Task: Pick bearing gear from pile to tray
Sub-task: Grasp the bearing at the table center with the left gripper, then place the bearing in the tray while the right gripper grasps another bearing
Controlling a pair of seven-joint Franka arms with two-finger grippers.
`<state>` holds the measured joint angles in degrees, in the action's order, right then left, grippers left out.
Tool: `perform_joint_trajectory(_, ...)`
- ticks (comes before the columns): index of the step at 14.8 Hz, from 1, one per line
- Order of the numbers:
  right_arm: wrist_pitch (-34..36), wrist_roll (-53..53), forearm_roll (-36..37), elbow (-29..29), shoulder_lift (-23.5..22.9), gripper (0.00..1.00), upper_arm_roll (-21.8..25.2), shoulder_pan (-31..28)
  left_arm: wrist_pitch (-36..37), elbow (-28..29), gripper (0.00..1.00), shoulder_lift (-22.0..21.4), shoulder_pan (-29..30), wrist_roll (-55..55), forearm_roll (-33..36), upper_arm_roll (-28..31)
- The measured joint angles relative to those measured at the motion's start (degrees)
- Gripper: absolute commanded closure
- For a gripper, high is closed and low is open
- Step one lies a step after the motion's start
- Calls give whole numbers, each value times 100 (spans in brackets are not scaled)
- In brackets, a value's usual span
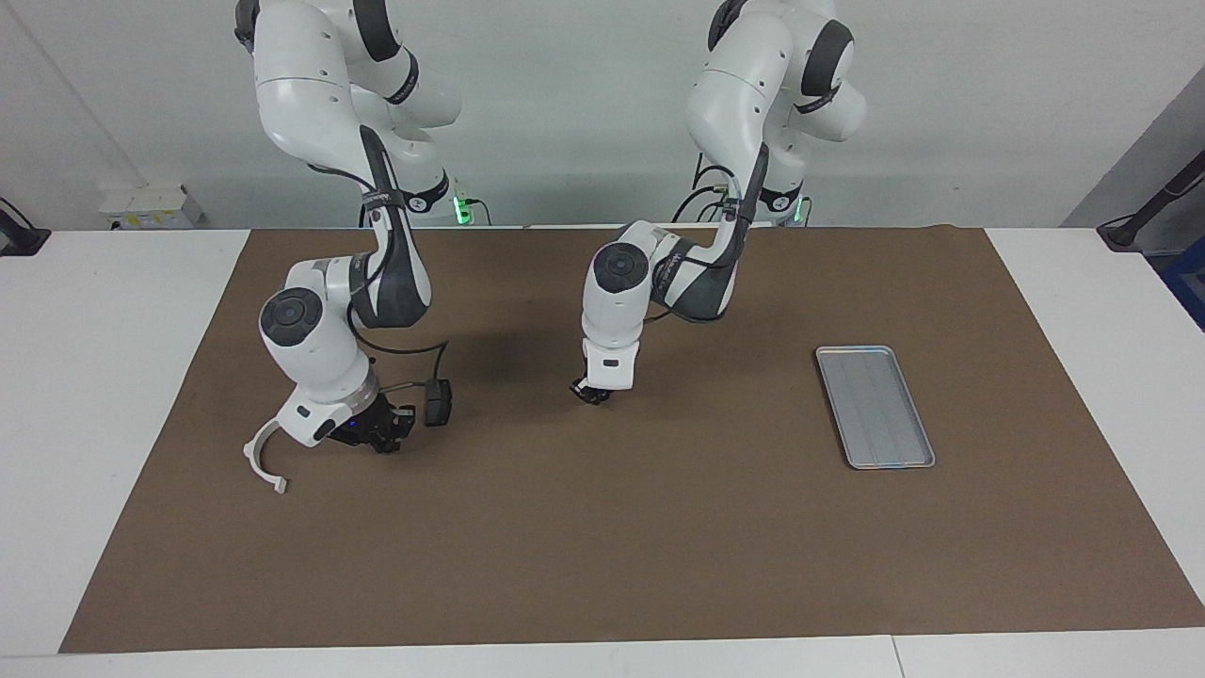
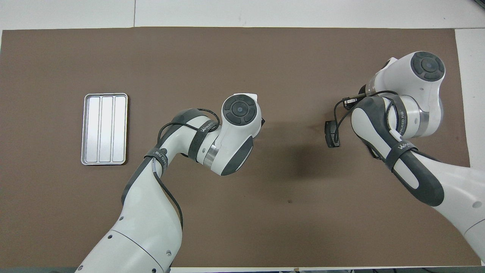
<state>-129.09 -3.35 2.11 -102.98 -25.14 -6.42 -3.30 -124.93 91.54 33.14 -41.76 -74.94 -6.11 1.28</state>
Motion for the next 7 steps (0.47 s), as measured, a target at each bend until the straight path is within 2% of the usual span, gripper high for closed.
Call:
perform_joint_trajectory(4, 0, -16, 129, 176, 2, 94, 2, -20, 77, -15, 100, 0, -7, -56, 8, 44)
perform_joint_trajectory(7, 0, -159, 144, 199, 2, 94, 3, -99, 456, -43, 100, -180, 87, 168, 49, 361)
